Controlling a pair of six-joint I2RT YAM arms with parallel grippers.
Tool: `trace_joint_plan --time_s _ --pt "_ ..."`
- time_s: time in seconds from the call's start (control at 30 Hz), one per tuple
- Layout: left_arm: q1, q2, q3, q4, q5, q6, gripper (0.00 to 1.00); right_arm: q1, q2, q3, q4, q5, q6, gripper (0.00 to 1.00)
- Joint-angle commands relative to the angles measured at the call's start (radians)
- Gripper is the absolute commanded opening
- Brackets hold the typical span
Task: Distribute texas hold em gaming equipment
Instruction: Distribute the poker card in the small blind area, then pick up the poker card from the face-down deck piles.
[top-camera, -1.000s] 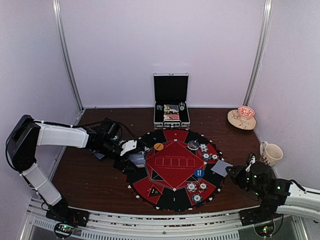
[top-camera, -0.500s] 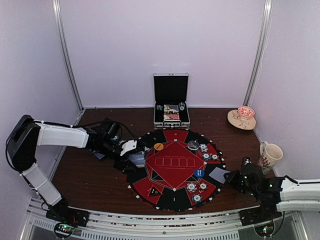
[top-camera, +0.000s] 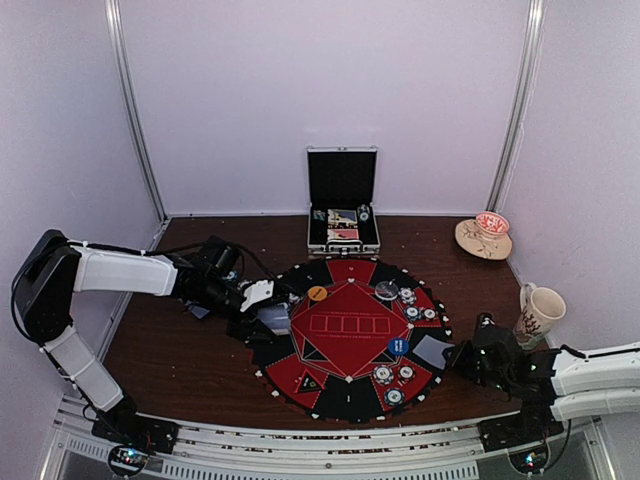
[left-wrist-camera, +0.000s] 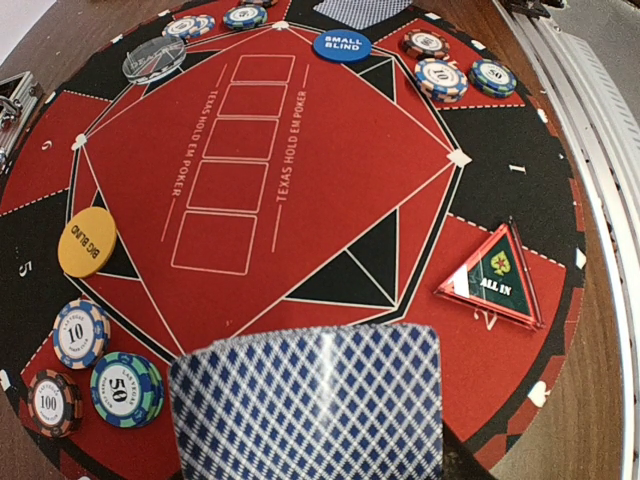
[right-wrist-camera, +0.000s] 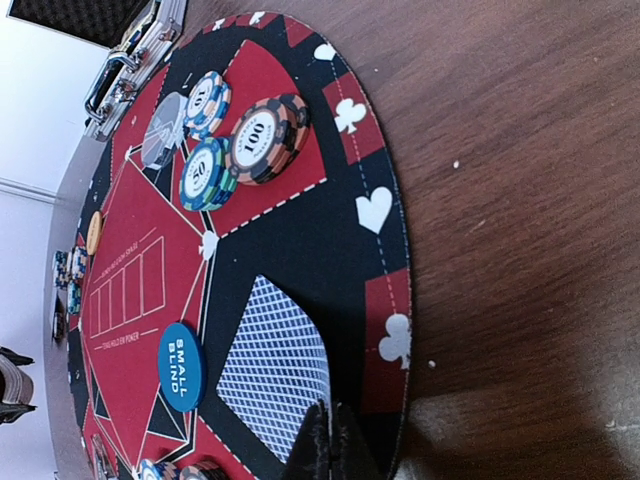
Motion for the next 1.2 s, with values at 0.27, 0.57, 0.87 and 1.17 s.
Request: trace_joint_plan --time_s 0.27,0.57,0.87,1.17 --pt "0.005 -0.007 0.021 0.022 0.018 0.017 0.47 -0.002 0.06 0.105 -0.055 0.042 -0.072 0.28" --pt "0.005 -0.005 0.023 0.021 0.018 0.016 0.46 -0.001 -0.07 0.198 -0.299 0.146 -0.111 0.72" --pt "0.005 -0.001 0.023 0.021 0.015 0.016 0.46 0.008 0.085 0.318 -0.22 0.1 -0.235 0.86" --pt "0.004 0.002 0.024 0.021 0.013 0.019 0.46 0.114 0.505 0.567 0.148 -0.146 -0.363 0.85"
